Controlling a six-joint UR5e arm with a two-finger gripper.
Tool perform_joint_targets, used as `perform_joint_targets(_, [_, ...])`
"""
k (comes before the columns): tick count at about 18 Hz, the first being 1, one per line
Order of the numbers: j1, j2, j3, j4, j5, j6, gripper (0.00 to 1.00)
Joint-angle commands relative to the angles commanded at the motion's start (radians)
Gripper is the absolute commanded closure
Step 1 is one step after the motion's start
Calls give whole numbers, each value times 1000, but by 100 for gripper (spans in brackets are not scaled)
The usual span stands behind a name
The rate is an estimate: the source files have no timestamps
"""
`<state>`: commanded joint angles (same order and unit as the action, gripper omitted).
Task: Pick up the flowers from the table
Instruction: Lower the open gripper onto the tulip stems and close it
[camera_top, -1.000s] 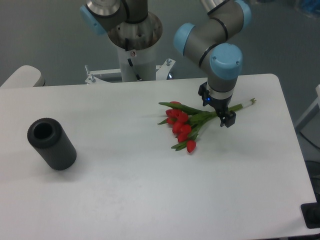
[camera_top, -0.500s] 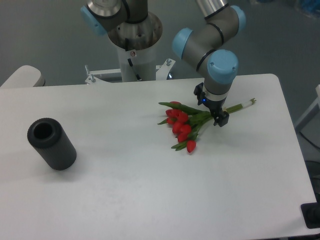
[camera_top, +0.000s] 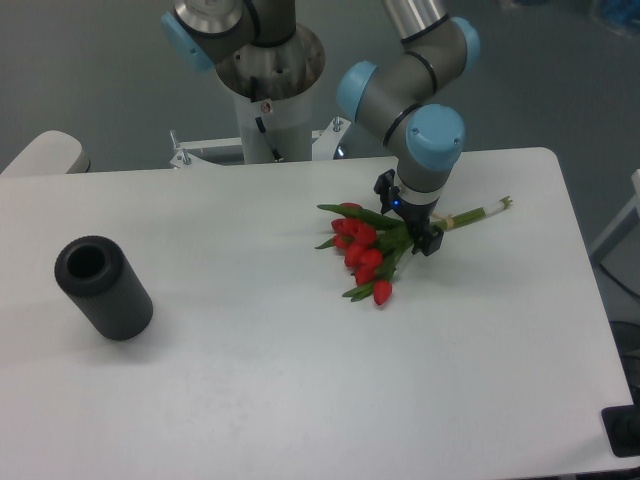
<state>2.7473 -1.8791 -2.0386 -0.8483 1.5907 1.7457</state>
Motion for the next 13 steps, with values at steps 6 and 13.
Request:
perform_joint_targets(6, [0,-8,-12,8,-2,2,20])
perform_joint_targets(13, [8,-9,0,6,-2,11,61])
